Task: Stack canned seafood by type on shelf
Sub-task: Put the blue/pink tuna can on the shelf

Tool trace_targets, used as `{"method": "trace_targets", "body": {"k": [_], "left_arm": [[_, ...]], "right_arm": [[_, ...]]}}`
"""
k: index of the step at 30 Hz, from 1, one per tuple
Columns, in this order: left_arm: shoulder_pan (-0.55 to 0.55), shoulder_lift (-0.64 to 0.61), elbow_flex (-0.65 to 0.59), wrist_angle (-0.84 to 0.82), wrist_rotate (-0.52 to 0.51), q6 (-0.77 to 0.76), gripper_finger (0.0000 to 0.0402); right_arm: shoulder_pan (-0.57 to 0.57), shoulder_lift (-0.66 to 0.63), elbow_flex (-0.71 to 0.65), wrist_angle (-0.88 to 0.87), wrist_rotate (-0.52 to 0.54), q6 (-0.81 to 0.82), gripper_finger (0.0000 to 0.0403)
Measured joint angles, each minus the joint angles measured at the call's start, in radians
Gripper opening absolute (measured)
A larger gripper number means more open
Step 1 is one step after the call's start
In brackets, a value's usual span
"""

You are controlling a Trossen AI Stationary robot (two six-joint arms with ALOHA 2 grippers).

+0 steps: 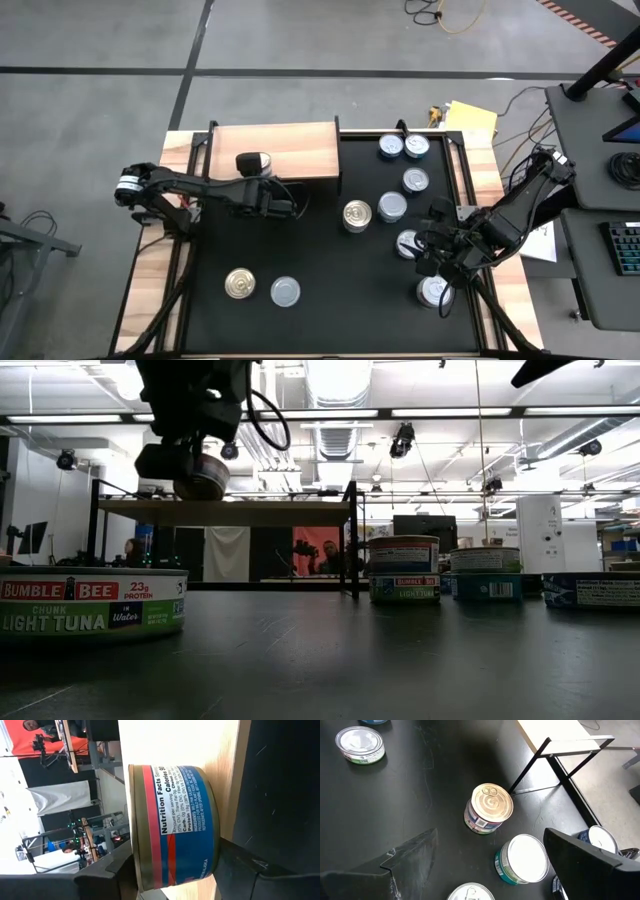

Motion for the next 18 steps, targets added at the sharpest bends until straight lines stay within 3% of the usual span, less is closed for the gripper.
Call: {"method": "trace_targets", "body": {"k": [18], "left_arm": [[0.013, -0.001, 0.093, 0.008, 0.015, -0.019, 0.0293]], "right_arm": [[0.000, 0.000, 0.000, 0.002, -0.004, 0.001, 0.0354]]}}
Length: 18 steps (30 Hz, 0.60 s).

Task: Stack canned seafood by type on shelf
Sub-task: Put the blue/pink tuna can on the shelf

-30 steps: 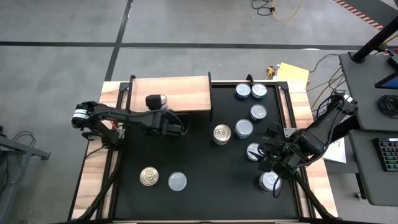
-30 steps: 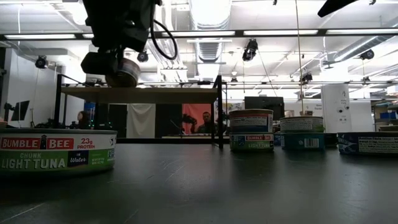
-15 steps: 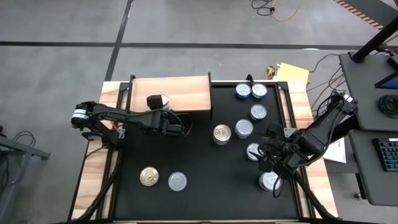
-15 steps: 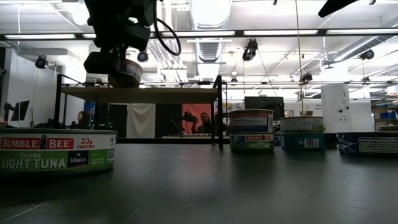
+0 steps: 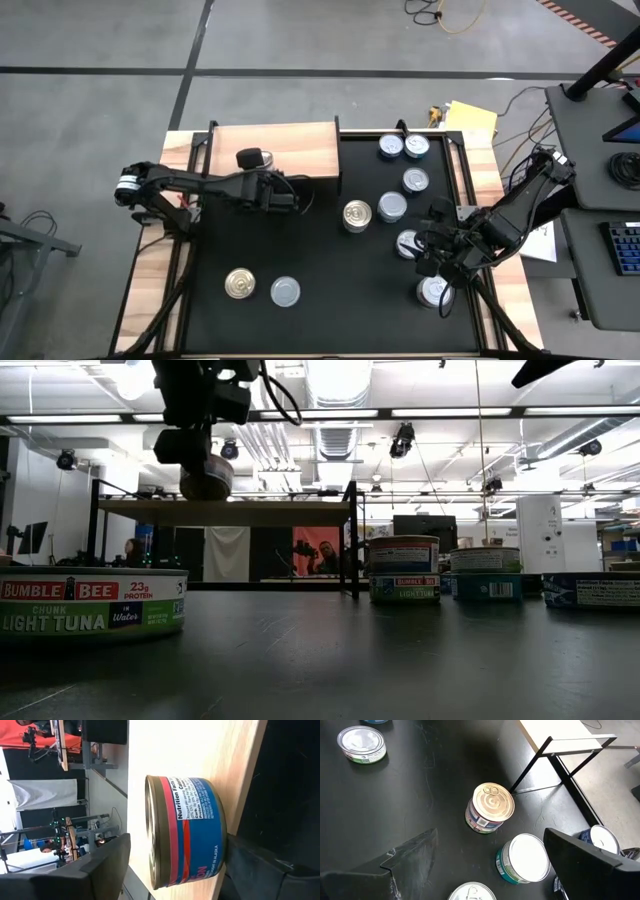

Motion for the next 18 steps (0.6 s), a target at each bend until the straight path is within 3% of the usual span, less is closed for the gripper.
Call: {"method": "trace_targets", "body": {"k": [11, 16, 18], "left_arm": [[0.007, 0.000, -0.009, -0.001, 0.005, -0.031, 0.0297], [0.026, 0.000, -0.009, -0.001, 0.159, -0.045, 0.0297], [0.028, 0.000, -0.010, -0.001, 0.167, -0.045, 0.0298]], "right_arm": [[0.000, 0.000, 0.000, 0.004, 0.000, 0.001, 0.0354], [0.000, 0.000, 0.000, 0.006, -0.001, 0.002, 0.0354], [0.000, 0.000, 0.000, 0.006, -0.001, 0.002, 0.0354]]}}
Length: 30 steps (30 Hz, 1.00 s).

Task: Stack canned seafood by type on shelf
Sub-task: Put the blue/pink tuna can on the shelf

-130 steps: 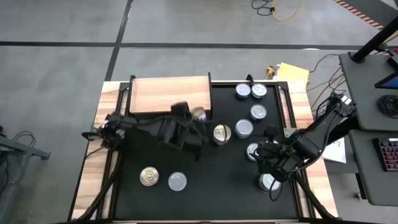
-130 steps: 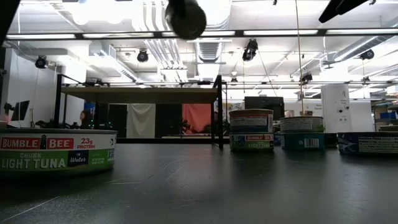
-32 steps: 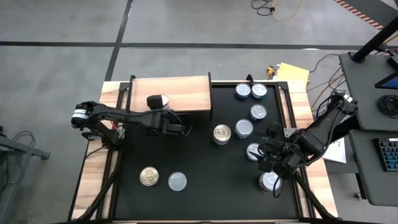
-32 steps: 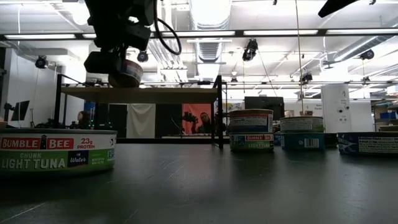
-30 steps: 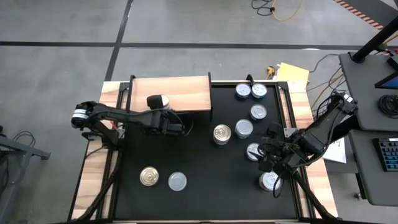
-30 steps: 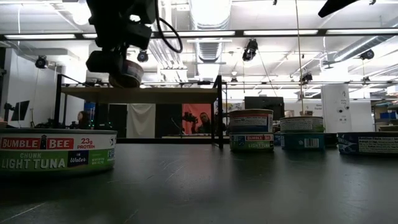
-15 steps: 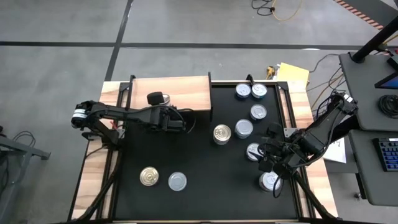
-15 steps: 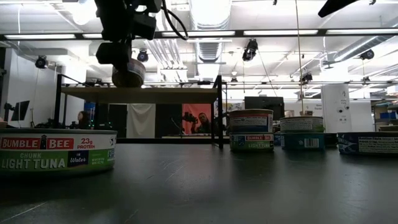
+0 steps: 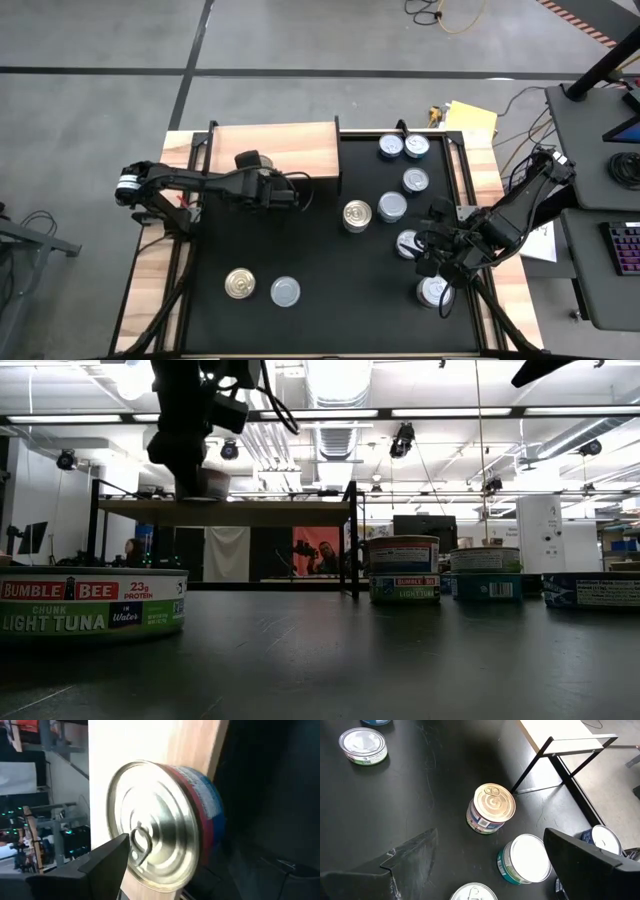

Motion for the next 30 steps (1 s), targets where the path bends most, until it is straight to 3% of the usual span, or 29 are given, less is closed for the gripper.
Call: {"method": "trace_targets", "body": {"k": [11, 21, 26, 30], "left_arm": [[0.002, 0.000, 0.034, -0.018, -0.126, 0.032, 0.0298], [0.005, -0.005, 0.188, -0.079, -0.114, 0.061, 0.0293], [0.005, -0.041, 0.302, -0.077, -0.104, 0.133, 0.0264], [0.005, -0.105, 0.364, -0.045, -0.090, 0.160, 0.0213]], "right_arm": [[0.000, 0.000, 0.000, 0.000, 0.000, 0.000, 0.0354], [0.000, 0.000, 0.000, 0.000, -0.008, 0.001, 0.0354], [0.000, 0.000, 0.000, 0.000, -0.008, 0.001, 0.0354], [0.000, 0.000, 0.000, 0.000, -0.008, 0.001, 0.0354]]}}
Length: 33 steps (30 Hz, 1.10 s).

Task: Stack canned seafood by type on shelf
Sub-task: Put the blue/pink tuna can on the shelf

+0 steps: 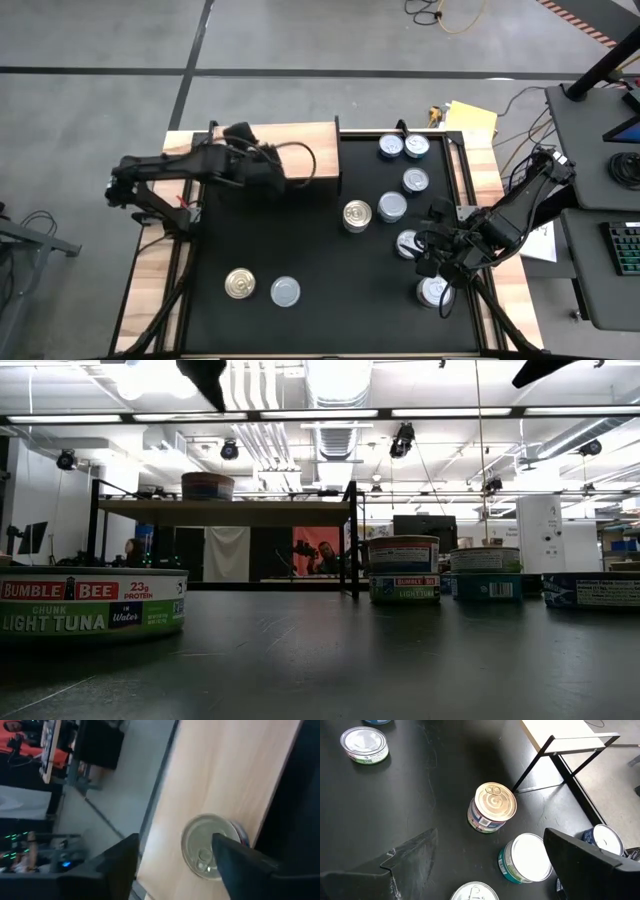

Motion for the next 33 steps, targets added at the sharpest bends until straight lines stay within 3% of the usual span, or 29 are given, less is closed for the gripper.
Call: {"method": "trace_targets", "body": {"k": [5, 8, 13, 19, 33], "left_arm": [[0.000, -0.098, 0.003, 0.055, 0.011, -0.016, 0.0084], [0.004, -0.138, -0.010, 0.084, 0.092, -0.051, 0.0014], [0.024, -0.134, -0.019, 0.115, 0.291, -0.103, 0.0002], [0.059, -0.074, -0.076, 0.130, 0.431, -0.077, 0.0000], [0.271, -0.036, -0.251, 0.209, 0.494, 0.061, 0.0000]], "right_arm": [[0.000, 0.000, -0.012, 0.002, 0.000, 0.000, 0.0354], [0.000, 0.000, -0.014, 0.016, 0.000, 0.000, 0.0354], [0.000, 0.000, -0.014, 0.053, -0.011, -0.030, 0.0350], [-0.007, -0.001, -0.019, 0.120, -0.068, -0.085, 0.0334], [-0.007, -0.001, -0.022, 0.120, -0.068, -0.088, 0.0304]]}}
